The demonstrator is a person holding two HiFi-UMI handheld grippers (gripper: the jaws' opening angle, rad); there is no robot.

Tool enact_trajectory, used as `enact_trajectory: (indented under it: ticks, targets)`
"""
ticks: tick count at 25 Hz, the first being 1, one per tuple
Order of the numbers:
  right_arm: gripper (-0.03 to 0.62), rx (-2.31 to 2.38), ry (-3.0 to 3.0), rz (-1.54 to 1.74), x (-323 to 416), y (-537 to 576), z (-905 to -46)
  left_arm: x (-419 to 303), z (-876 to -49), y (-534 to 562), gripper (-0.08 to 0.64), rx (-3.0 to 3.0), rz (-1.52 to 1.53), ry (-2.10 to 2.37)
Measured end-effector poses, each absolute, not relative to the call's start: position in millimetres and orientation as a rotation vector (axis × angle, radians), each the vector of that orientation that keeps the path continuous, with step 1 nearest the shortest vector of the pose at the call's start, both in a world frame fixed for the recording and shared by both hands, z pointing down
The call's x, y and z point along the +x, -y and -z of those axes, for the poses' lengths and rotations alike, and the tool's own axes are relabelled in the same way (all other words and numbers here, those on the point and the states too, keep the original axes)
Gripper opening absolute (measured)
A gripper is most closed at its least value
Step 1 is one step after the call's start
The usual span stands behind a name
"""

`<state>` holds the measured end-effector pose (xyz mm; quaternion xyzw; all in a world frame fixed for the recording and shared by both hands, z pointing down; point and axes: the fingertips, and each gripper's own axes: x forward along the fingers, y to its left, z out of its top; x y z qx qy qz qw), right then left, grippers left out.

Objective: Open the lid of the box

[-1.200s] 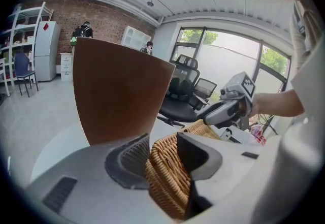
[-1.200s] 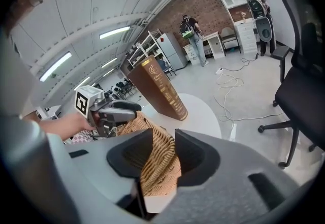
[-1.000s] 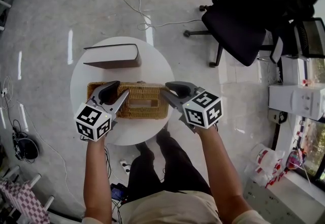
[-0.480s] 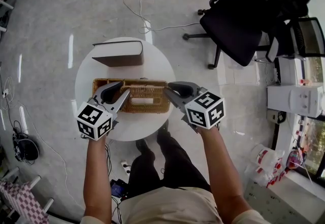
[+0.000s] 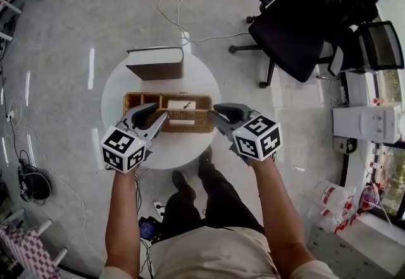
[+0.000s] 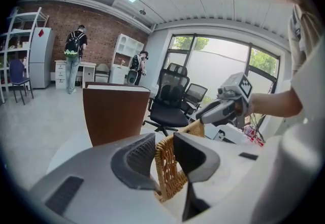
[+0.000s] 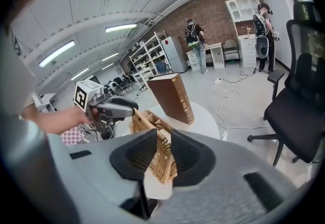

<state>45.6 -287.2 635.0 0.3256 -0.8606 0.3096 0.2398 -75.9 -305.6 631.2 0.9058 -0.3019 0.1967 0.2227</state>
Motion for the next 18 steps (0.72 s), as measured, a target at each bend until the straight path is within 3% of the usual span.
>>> enact_trajectory:
  ticks: [18]
  targets:
    - [0.081,0.842,2.301,-0.774,29.6,220.9,-610.3,-88.6,-607.6,237.0,0.104,2.51,-0.631,0.765]
